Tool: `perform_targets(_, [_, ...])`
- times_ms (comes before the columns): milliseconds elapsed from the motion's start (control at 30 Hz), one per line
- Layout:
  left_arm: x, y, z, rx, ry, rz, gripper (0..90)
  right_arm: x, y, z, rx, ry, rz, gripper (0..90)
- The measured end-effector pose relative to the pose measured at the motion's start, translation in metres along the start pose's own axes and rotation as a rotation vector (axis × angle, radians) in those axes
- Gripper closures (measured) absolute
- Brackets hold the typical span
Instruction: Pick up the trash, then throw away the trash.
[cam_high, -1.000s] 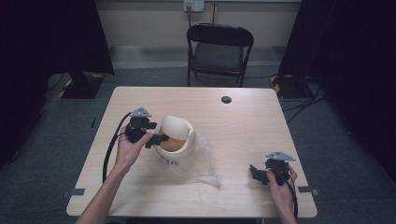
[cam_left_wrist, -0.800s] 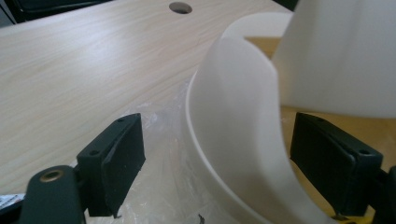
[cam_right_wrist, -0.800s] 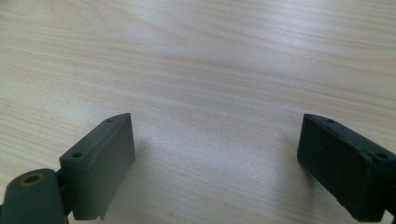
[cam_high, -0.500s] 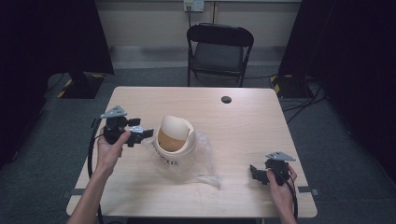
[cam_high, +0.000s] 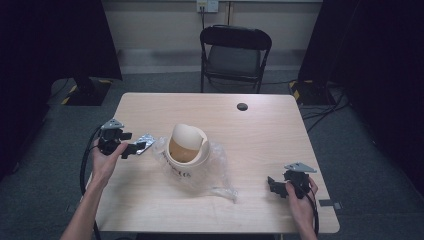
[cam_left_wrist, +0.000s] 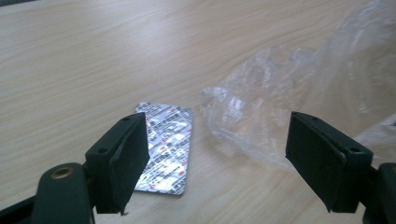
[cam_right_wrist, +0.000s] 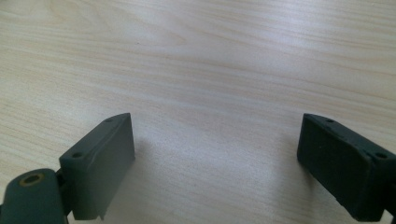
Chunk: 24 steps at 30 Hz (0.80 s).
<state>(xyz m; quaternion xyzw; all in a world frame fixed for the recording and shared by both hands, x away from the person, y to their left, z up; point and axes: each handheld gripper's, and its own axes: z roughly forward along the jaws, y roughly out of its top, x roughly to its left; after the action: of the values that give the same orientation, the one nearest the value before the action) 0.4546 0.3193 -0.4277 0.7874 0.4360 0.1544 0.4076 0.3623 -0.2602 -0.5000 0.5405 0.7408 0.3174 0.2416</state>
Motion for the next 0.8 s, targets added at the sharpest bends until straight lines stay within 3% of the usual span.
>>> perform_targets(200, [0.014, -0.006, 0.015, 0.034, 0.015, -0.002, 21.1, 0.000, 0.000, 0.000, 0.000, 0.000, 0.000, 10.6])
perform_targets(400, [0.024, -0.011, 0.030, 0.062, 0.002, -0.028, 19.8, 0.000, 0.000, 0.000, 0.000, 0.000, 0.000, 10.6])
perform_targets(500, [0.026, -0.013, 0.037, 0.093, 0.059, 0.007, 19.5, 0.000, 0.000, 0.000, 0.000, 0.001, 0.000, 10.5])
perform_targets(633, [0.032, -0.017, 0.046, 0.107, 0.046, -0.001, 19.1, 0.000, 0.000, 0.000, 0.000, 0.001, 0.000, 10.5])
perform_targets(733, [0.032, -0.017, 0.050, 0.117, 0.062, 0.006, 20.6, 0.000, 0.000, 0.000, 0.000, 0.002, 0.000, 10.5])
perform_targets(800, [0.030, -0.016, 0.054, 0.125, 0.097, 0.033, 22.2, 0.000, 0.000, 0.000, 0.000, 0.001, 0.000, 10.5])
